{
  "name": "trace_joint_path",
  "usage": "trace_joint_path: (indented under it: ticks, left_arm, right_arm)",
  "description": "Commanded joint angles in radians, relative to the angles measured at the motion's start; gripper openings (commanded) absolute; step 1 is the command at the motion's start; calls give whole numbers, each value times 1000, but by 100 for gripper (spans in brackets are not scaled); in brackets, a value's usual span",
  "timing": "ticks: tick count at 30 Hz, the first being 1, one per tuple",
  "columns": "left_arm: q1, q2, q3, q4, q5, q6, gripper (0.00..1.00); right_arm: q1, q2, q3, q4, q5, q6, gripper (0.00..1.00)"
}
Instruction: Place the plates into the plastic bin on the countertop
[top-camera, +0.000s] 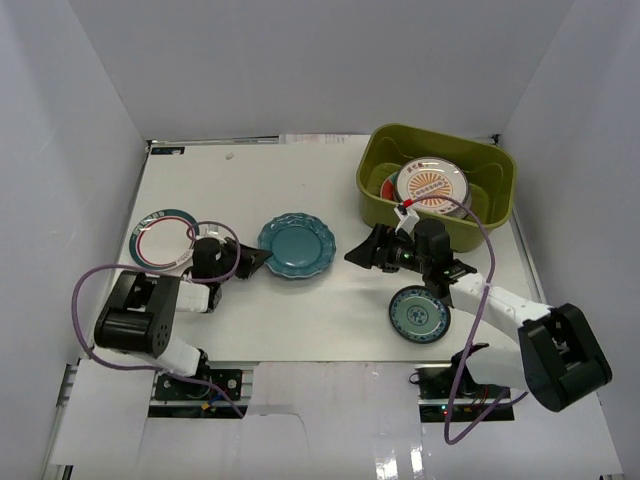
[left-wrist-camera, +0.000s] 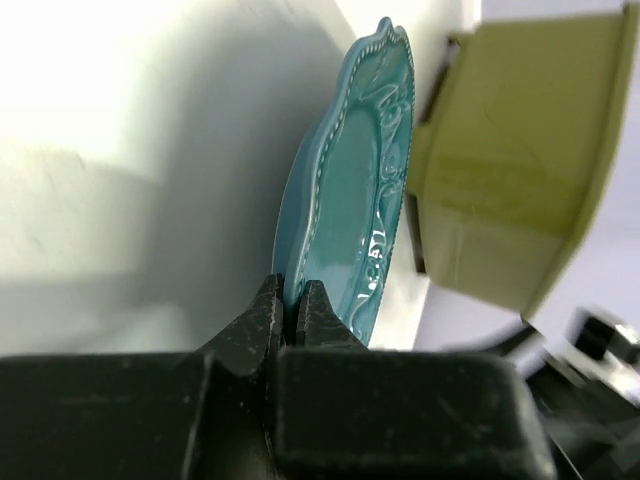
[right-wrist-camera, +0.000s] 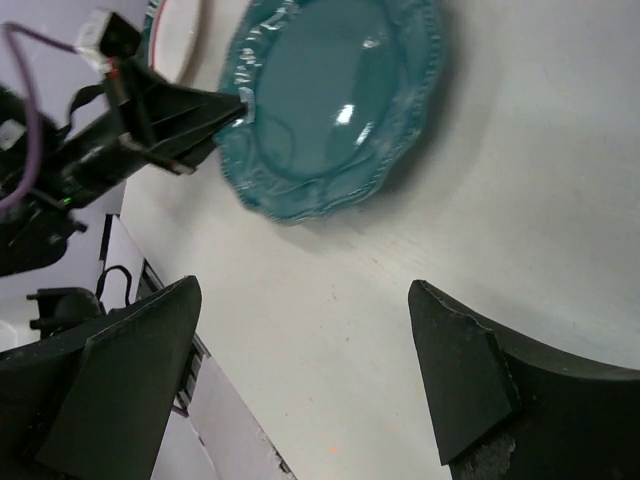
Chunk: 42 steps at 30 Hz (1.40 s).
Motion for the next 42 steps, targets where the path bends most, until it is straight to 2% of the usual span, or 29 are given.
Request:
trace_joint_path:
  ticks: [1,7,9,13,14,17,18,19,20,21,22,24,25,27,29,30,32,33,36,39,41,42]
  left_arm:
    - [-6,-196,-6,72,151,-43,0]
    - [-6,-397,-25,-48,302,-8,0]
    - [-6,-413,-19,-55,354,1,0]
    - [-6,-450,-3,-98,420,6,0]
    - [-6,-467,-3,-96,420,7,0]
    - [-6,-477,26,-119,432,18,0]
    - [-8,-476,36,-140,437,20,0]
    - [-8,-476,52,-144,442,20,0]
    - [-8,-479,56,-144,446,21,0]
    - [-8,-485,61,-160,443,23,3]
    - [-8,-488,66,-176,440,33,8]
    - [-8,-499,96,-241,426,56,23]
    - [-8,-503,110,-277,417,97,39]
    - [-6,-516,162,-397,380,151,47]
    - [-5,-522,251,-525,328,278,49]
    - [-5,-528,276,-626,267,317,51]
    - [-3,-549,320,-718,187,397,56]
    - [-3,-560,358,-811,88,420,59]
    - [0,-606,382,-909,-107,448,67]
    - [12,-648,351,-949,-266,402,77]
    - [18,-652,324,-940,-327,385,79]
    - [35,-645,313,-950,-344,345,84]
  right_arm:
    - [15,74,-28,153,25,106,90]
    - [43,142,-70,236,77,166,90]
    - [42,151,-71,279,53,178,90]
    - [43,154,-64,322,1,189,99]
    - [43,156,-55,316,5,191,88]
    - [43,164,-48,334,5,207,73]
    - [45,168,-45,346,-1,217,71]
    - [45,173,-44,378,-14,239,65]
    - [43,177,-41,392,-21,250,45]
    - [43,174,-41,401,-22,260,38]
    - [43,170,-39,405,-15,269,21]
    - [42,135,-27,398,-2,267,10]
    - [40,116,-16,389,16,255,8]
    - [17,69,36,339,25,235,8]
    - [-14,27,85,270,31,185,8]
    - [-59,18,147,241,34,169,8]
    - [-127,-6,206,192,19,148,8]
    - [-214,-13,258,184,1,146,8]
    - [-389,-30,332,142,19,129,8]
    - [-531,-7,367,84,79,77,8]
    - [-586,25,387,58,71,62,8]
    - [-628,44,396,52,64,45,8]
